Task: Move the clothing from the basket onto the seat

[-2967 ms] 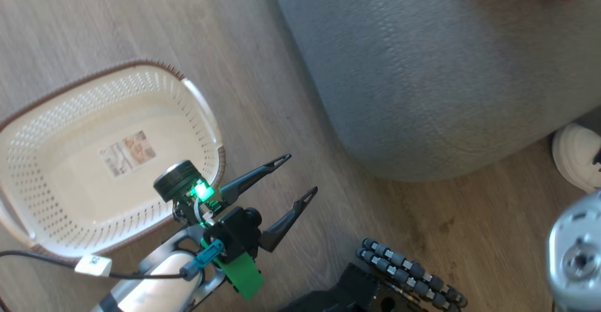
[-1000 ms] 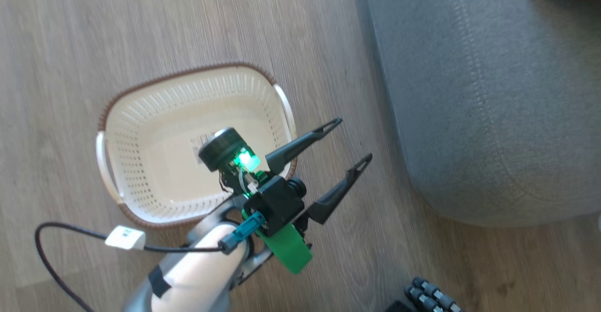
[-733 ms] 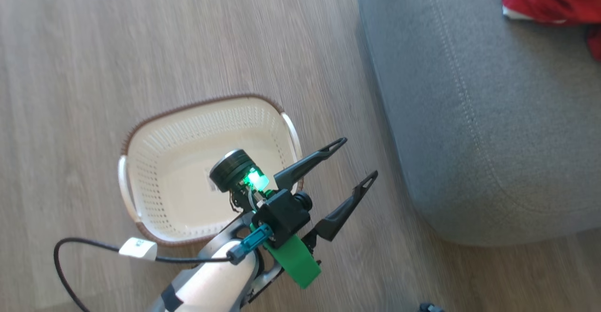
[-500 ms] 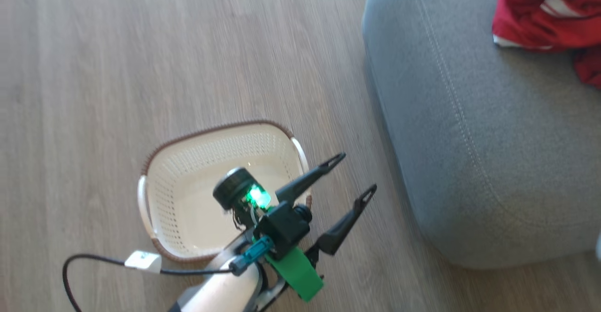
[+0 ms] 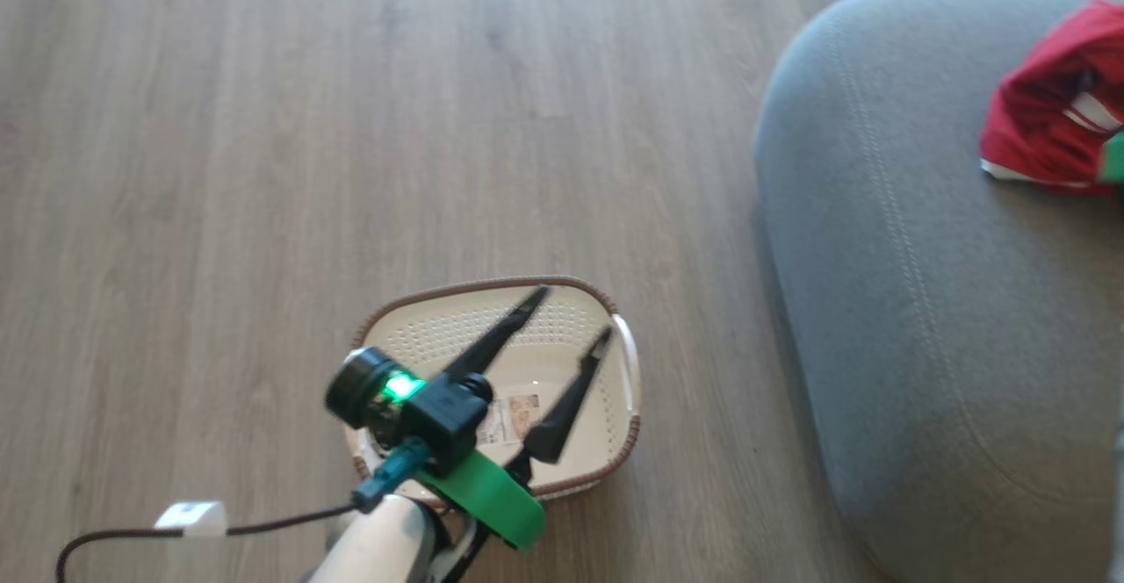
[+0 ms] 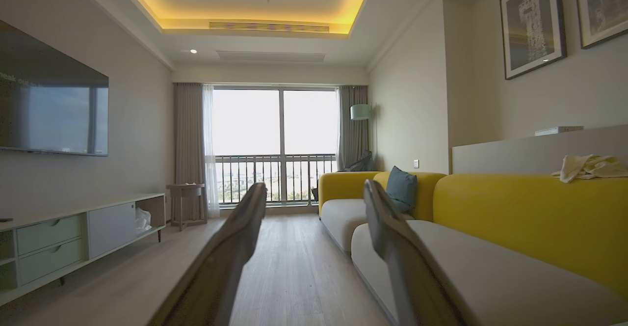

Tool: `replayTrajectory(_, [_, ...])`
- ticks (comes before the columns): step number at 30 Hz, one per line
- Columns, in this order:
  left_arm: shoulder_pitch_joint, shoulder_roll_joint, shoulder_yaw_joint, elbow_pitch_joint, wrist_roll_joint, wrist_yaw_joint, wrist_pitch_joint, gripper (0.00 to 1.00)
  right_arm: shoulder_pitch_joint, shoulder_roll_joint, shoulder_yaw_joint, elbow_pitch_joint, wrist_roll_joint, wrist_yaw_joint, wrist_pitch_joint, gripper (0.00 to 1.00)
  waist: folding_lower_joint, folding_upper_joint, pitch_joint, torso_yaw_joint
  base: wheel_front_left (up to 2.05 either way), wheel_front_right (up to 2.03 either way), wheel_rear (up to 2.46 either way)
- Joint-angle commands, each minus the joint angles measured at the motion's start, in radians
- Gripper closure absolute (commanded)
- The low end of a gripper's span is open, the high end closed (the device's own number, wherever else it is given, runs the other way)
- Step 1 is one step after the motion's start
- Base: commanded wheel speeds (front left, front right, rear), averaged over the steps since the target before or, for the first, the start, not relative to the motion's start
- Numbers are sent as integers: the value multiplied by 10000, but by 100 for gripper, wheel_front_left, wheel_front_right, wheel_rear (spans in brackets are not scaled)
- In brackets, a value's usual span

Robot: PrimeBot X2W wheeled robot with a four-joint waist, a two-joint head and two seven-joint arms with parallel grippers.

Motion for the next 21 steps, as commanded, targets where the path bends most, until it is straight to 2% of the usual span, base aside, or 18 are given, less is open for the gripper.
replayTrajectory(1, [-150,-98,545,-394,-159,149,-95,0,96,-138,599,-723,189,-2,8,0,1,-1,-160,390,0,0,0])
replayTrajectory(8, [-56,-102,1351,-386,-374,917,-95,0,1360,45,1511,-1766,768,-2,8,0,1,-1,-299,1320,0,0,0])
replayTrajectory(11, [77,-103,1971,-343,-662,1719,-95,0,1823,94,1924,-1937,605,-2,8,0,1,-1,-381,1669,0,0,0])
replayTrajectory(13, [132,-103,2247,-298,-628,2015,-95,0,2061,179,2026,-1951,498,-2,8,0,1,-1,-439,1864,0,0,0])
replayTrajectory(16, [272,-103,2559,-290,-690,2331,-95,0,2478,415,1936,-1823,520,-2,8,0,1,-1,-556,2169,0,0,0])
replayTrajectory(21, [477,-104,2873,-249,-711,2486,-95,0,3159,764,2050,-1712,418,-2,8,0,1,-1,-678,2440,0,0,0])
